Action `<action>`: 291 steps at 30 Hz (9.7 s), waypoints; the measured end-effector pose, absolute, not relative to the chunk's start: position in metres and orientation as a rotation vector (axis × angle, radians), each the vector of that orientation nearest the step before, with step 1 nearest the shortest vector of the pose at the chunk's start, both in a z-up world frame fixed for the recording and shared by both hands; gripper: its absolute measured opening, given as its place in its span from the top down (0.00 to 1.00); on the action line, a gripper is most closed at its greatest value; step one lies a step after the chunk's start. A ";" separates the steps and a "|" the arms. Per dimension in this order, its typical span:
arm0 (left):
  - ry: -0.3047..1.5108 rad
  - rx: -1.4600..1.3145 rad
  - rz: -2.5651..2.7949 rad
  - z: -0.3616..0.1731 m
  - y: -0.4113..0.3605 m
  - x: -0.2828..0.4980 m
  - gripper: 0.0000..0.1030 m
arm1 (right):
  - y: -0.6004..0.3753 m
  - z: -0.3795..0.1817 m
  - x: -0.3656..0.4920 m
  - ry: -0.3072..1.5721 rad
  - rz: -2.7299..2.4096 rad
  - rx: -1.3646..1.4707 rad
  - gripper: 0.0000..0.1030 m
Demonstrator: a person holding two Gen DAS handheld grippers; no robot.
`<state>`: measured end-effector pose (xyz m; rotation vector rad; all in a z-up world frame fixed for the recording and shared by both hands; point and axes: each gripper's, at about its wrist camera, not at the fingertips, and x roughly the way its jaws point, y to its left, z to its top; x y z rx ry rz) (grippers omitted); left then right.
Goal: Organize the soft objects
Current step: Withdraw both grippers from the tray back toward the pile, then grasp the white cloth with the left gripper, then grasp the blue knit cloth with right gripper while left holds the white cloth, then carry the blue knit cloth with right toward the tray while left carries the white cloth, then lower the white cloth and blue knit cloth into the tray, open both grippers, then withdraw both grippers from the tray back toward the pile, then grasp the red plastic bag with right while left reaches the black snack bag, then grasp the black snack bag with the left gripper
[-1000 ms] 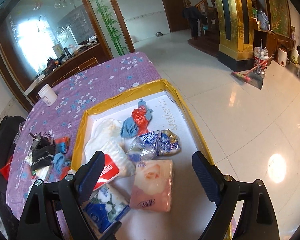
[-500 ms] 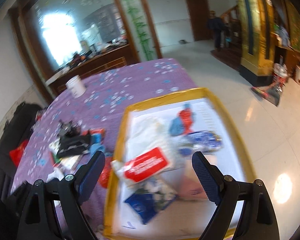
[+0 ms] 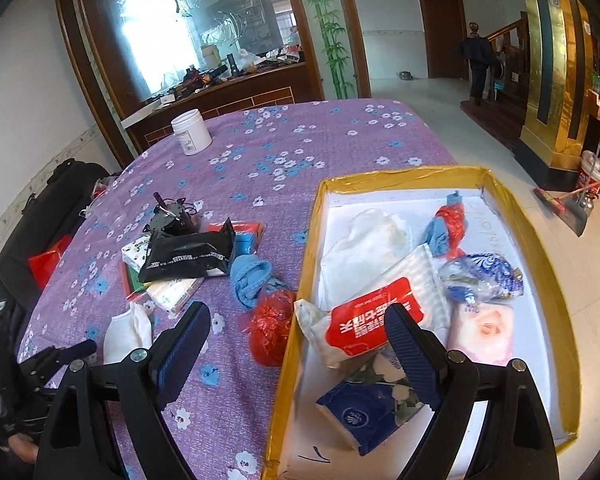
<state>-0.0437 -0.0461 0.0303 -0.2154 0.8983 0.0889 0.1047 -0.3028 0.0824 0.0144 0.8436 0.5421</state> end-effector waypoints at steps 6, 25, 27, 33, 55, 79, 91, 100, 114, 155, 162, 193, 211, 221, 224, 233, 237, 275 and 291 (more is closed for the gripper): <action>0.959 -0.197 0.108 0.012 -0.054 -0.018 0.35 | -0.299 0.078 0.107 0.860 0.552 -0.015 0.11; 0.891 -0.232 0.102 0.015 -0.039 -0.027 0.88 | -0.165 0.025 0.163 1.009 0.620 -0.550 0.35; 0.881 -0.236 0.095 0.016 -0.039 -0.029 0.88 | -0.165 0.013 0.165 1.059 0.638 -0.546 0.62; 0.837 -0.259 0.078 0.022 -0.032 -0.037 0.88 | -0.178 0.054 0.120 0.899 0.719 -0.439 0.64; 0.759 -0.217 0.092 0.054 -0.035 -0.049 0.88 | -0.198 0.070 0.061 0.884 1.026 -0.026 0.61; 0.747 -0.083 0.078 0.061 -0.079 -0.040 0.88 | -0.223 0.061 0.058 0.874 0.948 -0.014 0.61; 0.733 0.009 0.097 0.063 -0.103 -0.031 0.88 | -0.239 0.063 0.061 0.856 0.917 0.007 0.61; 0.729 0.048 0.070 0.067 -0.123 -0.020 0.88 | -0.263 0.066 0.065 0.837 0.882 0.038 0.61; 0.719 0.124 0.032 0.073 -0.159 -0.009 0.88 | -0.308 0.064 0.078 0.818 0.828 0.117 0.61; 0.811 0.121 -0.360 0.047 -0.288 0.050 0.61 | -0.438 0.045 0.096 0.834 0.391 0.099 0.47; 0.772 0.115 -0.346 0.058 -0.282 0.042 0.58 | -0.434 0.056 0.091 0.801 0.358 0.067 0.37; 0.690 -0.051 -0.135 0.079 -0.145 0.003 0.47 | -0.329 0.081 0.073 0.773 0.478 -0.129 0.37; 0.725 -0.294 0.151 0.046 -0.008 -0.014 0.41 | -0.225 0.045 0.089 1.002 0.698 -0.141 0.37; 0.718 -0.297 0.133 0.042 -0.005 -0.015 0.41 | -0.192 0.019 0.099 1.045 0.635 -0.282 0.37; 0.719 -0.290 0.130 0.043 -0.007 -0.016 0.41 | -0.188 0.012 0.100 1.050 0.621 -0.297 0.60; 0.709 -0.197 0.085 0.067 -0.034 -0.012 0.30 | -0.214 0.039 0.089 0.929 0.677 -0.155 0.63; 0.733 -0.086 0.026 0.077 -0.064 0.007 0.23 | -0.235 0.053 0.086 0.874 0.651 -0.100 0.63; 0.703 0.131 0.169 0.065 -0.115 0.014 0.75 | -0.267 0.059 0.073 0.827 0.650 -0.024 0.62; 0.703 0.115 0.168 0.064 -0.110 0.012 0.75 | -0.270 0.057 0.079 0.841 0.650 0.033 0.62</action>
